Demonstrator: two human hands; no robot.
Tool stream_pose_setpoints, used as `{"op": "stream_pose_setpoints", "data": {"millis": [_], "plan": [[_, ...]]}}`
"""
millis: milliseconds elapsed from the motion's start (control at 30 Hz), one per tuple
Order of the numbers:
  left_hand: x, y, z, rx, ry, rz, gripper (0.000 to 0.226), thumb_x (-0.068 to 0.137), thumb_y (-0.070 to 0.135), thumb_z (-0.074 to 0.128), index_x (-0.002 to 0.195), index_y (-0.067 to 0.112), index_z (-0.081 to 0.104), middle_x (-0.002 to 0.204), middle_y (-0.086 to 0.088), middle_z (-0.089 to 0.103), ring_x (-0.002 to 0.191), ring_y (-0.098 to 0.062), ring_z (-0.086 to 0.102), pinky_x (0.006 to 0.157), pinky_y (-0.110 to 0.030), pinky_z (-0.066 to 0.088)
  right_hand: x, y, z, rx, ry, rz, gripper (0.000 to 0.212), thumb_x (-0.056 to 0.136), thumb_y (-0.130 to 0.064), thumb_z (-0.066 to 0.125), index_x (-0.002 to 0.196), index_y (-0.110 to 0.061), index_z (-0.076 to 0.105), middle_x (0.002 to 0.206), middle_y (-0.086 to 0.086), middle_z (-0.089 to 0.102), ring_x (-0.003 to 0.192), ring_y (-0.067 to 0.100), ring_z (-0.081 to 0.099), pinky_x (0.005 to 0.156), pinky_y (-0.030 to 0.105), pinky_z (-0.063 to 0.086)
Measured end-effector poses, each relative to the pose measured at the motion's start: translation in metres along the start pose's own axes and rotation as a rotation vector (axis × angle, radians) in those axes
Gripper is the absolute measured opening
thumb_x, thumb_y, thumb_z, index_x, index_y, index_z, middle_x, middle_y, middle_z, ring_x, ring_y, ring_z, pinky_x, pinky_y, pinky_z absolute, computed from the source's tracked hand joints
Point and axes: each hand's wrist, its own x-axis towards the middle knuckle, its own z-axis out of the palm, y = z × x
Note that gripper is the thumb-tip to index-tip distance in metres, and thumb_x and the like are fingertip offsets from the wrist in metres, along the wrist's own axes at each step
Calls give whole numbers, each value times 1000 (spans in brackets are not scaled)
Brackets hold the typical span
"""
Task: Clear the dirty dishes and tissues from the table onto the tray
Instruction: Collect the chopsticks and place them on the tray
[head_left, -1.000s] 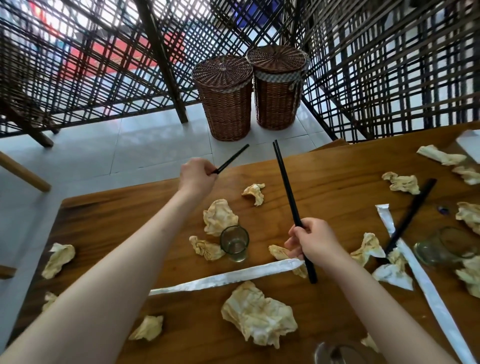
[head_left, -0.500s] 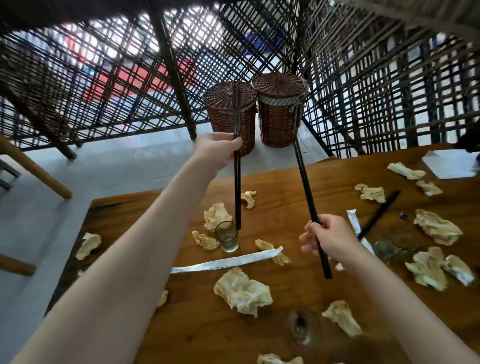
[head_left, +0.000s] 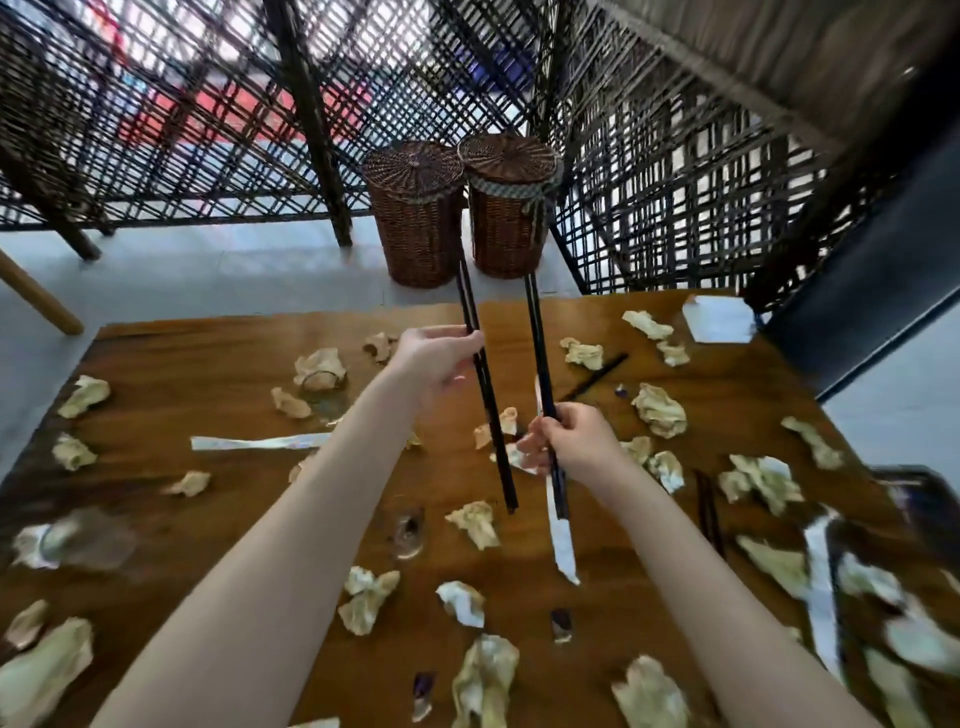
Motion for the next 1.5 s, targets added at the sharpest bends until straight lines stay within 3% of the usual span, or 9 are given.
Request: {"op": "stream_pose_setpoints", "data": {"millis": [267,467,633,767,900,1033,1233,1333,1500], "plan": [[-32,-32,34,-34,14,-53,19,79,13,75,86,17,57,84,-5,70,65,-12,67,62,-26,53,-33,26,-32,-59,-41,33,23,99,-10,40,84,-13,58,82,6,63,67,16,62,53,20,51],[-39,-33,32,22,30,-21,20,78,14,77,84,19,58,81,-2,70,62,-9,67,72,-28,56,-40,24,-30,-99,-59,31,22,99,-12,39,89,-10,58,81,9,62,65,17,60,51,21,52],[-43,-31,23,61,6,8,22,77,14,77,83,20,57,85,-4,69,62,-8,67,65,-25,55,-43,21,-20,-178,-53,38,20,99,-17,41,90,-13,59,90,16,67,72,23,63,69,40,56],[-46,-29,25,51,-18,-13,23,76,14,78,86,18,57,86,-5,69,65,-8,69,62,-21,55,-49,19,-19,-219,-36,25,19,98,-19,42,96,-14,60,90,12,68,81,28,67,73,41,56],[-48,-23,42,16,-67,-18,22,76,11,78,85,14,58,83,-6,68,57,-7,68,56,-17,54,-50,20,-30,-148,-33,55,21,100,-16,40,104,-9,59,87,11,70,81,23,68,76,39,56],[-47,-22,68,4,-89,-14,23,75,10,78,85,13,57,83,-8,68,57,-8,68,52,-15,52,-52,26,-51,-96,4,68,21,100,-13,39,104,-8,59,81,13,68,67,21,66,56,27,54],[-41,-35,116,33,-76,-25,23,74,13,79,88,13,60,88,-9,69,70,-12,70,69,-24,57,-43,47,-89,-105,4,50,21,99,-13,40,93,-13,60,76,10,68,67,23,68,68,39,58],[-39,-42,145,30,-61,-40,32,74,11,80,100,4,63,85,-10,70,63,-11,70,60,-20,55,-36,61,-116,-118,-27,64,21,99,-12,41,90,-12,60,65,4,66,57,17,65,58,31,57],[-30,-50,188,44,-3,-61,38,73,11,80,106,0,63,83,-10,69,59,-8,69,51,-15,51,-17,82,-161,-184,-73,67,22,98,-15,41,88,-17,60,62,0,66,56,17,63,63,35,54]]}}
